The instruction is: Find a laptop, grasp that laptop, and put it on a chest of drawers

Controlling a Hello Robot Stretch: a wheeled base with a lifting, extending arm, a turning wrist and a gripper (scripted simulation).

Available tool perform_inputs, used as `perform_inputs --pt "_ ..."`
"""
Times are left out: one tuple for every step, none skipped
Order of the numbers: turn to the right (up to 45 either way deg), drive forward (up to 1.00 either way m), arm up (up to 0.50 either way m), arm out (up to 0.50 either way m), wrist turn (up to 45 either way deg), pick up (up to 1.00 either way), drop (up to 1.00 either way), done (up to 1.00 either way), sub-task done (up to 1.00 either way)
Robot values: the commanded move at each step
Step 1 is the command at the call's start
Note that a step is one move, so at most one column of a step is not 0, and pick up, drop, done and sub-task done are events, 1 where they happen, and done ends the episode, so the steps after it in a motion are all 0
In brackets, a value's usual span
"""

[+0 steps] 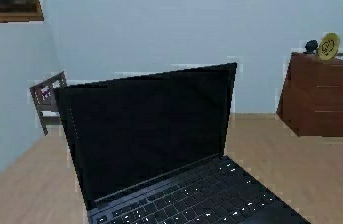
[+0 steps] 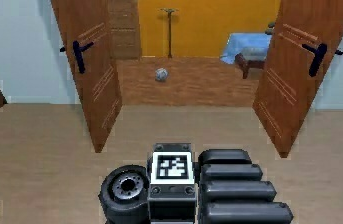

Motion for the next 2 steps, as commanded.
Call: perform_inputs --pt "0.0 0.75 0.0 0.0 0.0 0.0 0.0 0.0 0.0" --pt "33.0 0.0 0.0 0.0 0.0 0.0 0.0 0.0 0.0"
